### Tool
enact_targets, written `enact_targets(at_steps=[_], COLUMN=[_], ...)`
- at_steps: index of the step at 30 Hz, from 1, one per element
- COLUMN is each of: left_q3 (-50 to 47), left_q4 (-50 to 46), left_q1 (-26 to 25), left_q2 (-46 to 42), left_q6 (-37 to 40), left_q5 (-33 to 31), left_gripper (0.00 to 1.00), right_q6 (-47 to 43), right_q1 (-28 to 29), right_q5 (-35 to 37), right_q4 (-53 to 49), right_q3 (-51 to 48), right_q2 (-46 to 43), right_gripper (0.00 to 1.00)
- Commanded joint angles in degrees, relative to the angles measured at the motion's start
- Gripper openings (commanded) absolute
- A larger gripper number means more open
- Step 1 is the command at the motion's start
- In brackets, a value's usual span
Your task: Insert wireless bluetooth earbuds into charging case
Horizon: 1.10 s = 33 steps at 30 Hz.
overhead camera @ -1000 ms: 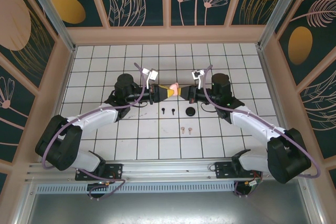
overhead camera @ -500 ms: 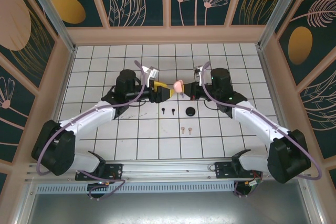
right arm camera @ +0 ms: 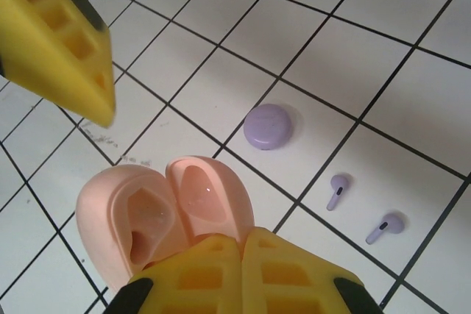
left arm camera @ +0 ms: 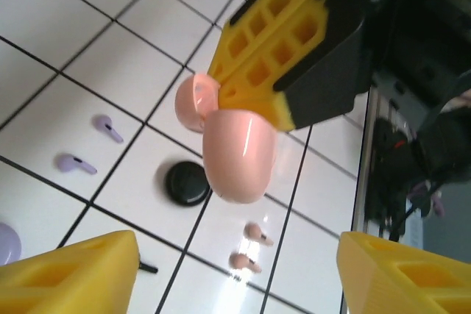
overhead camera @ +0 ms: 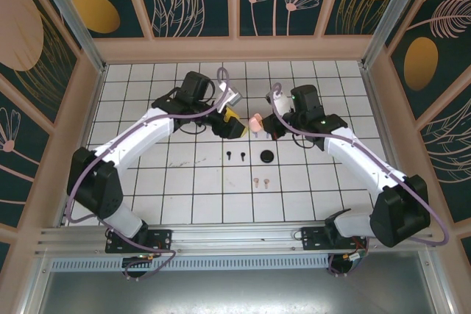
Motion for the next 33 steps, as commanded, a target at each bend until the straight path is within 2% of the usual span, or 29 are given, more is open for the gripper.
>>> enact_targets(at_steps=[1,16,28,33], left_q3=[3.25,7.18,8.49,7.14], left_q4=[-8.22,-8.34,-8.21,-7.62], left_q1=[-0.12,-0.12,-0.12,-0.12], left_q2=[1.28,3.98,7.1,6.55], left_q6=[5.43,4.73,4.52,4.51], left_q5=[3.46,8.98,11.34,11.85], left_gripper=[0.68,0.65,0.57,0.57], right_q6=[-3.36,-3.45,-2.4,-2.48], right_q1=[0.23,2.43,4.39,4.48], right_q5=[-3.05,-6.16,-5.81,-5.02], right_q4=[-2.61,-1.65,0.46,0.63], right_q3=[1.09,0.42,1.26,1.58], right_q2=[-0.52,-1.95,-0.9,-0.05], right_gripper=[0.0,0.0,0.0,0.0])
